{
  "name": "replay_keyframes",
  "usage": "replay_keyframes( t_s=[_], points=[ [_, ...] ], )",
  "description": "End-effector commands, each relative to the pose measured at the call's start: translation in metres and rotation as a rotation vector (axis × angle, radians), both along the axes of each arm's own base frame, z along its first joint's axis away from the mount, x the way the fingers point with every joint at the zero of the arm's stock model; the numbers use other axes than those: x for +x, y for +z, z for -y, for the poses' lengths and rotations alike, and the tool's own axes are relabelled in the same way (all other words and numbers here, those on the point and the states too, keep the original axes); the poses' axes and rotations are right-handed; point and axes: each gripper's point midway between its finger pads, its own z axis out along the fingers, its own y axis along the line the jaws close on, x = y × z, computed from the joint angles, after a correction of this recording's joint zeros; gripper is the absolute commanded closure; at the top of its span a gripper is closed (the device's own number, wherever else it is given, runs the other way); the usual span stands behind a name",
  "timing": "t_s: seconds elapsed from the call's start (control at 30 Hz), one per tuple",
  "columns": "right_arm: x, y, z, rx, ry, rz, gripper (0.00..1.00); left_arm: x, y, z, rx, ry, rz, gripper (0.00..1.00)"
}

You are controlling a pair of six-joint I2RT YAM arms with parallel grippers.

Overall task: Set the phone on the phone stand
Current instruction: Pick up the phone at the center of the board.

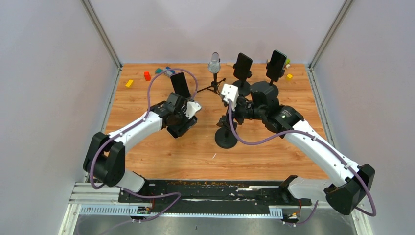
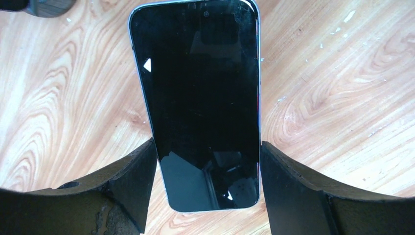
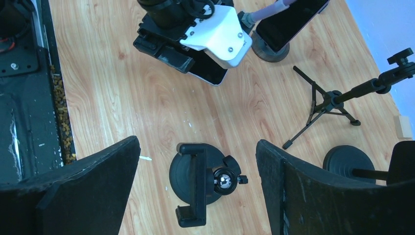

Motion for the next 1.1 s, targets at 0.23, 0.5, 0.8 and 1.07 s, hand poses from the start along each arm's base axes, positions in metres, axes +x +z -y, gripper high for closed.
replay_keyframes(
  t_s=[0.23, 0.5, 0.8, 1.07],
  points=[
    [0.009, 0.060, -0.025, 0.209, -0.005, -0.047, 0.14, -0.013, 0.100, 0.018, -0.168, -0.123, 0.291, 1.00],
    [0.011, 0.056, -0.044, 0.245, 0.042, -0.179, 0.16, -0.036, 0.160, 0.022, -0.267, -0.188, 0.432, 1.00],
    [0.017, 0.041, -0.059, 0.254, 0.059, -0.291, 0.17, -0.056, 0.187, 0.034, -0.343, -0.273, 0.480, 1.00],
    [0.020, 0.032, -0.067, 0.279, 0.033, -0.390, 0.15, -0.069, 0.202, 0.046, -0.387, -0.329, 0.510, 1.00]
  ],
)
